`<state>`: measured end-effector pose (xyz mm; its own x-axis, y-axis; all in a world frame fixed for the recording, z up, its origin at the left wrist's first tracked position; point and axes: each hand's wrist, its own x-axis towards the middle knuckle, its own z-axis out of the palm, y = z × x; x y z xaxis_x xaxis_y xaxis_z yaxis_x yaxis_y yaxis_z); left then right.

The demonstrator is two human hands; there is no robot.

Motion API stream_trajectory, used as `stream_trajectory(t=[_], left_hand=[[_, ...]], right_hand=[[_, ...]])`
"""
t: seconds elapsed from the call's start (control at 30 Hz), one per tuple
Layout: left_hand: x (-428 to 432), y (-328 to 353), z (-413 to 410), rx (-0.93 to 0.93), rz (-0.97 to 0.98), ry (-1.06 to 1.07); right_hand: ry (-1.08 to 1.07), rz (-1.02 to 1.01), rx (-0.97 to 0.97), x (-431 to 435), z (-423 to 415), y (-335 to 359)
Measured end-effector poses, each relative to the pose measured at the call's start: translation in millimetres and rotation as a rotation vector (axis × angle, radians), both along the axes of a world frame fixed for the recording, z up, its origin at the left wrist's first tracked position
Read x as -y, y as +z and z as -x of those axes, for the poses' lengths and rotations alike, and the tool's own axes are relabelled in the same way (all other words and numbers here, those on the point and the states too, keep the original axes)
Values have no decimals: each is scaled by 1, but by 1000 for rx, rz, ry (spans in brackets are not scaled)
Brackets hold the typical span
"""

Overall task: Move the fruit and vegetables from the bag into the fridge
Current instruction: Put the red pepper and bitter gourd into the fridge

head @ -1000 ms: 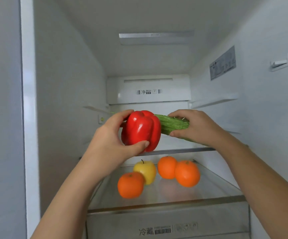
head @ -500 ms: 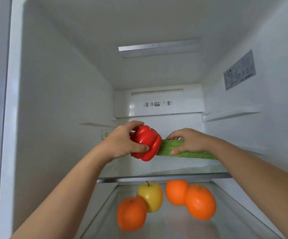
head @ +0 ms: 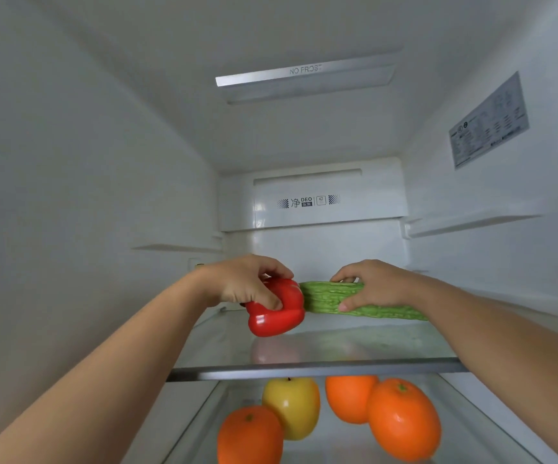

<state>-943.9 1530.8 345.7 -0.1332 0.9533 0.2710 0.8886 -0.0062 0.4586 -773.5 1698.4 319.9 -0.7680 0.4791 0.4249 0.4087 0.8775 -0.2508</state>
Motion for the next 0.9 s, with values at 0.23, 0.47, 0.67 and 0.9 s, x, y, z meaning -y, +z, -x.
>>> stream_trajectory(t=[0.23,0.47,0.67,0.9], left_hand=[[-9,-18,7,54,-125,-73],[-4,-19,6,81,-162,-80],[12,-21,3,-24,-232,29],[44,-42,-23,-240,-498,198]], right_hand=[[16,20,36,0,0,-1],[60,98,-103,3,-6,-3],[41,41,-256,28,-10,4],[56,-85,-379,105,-3,-23]])
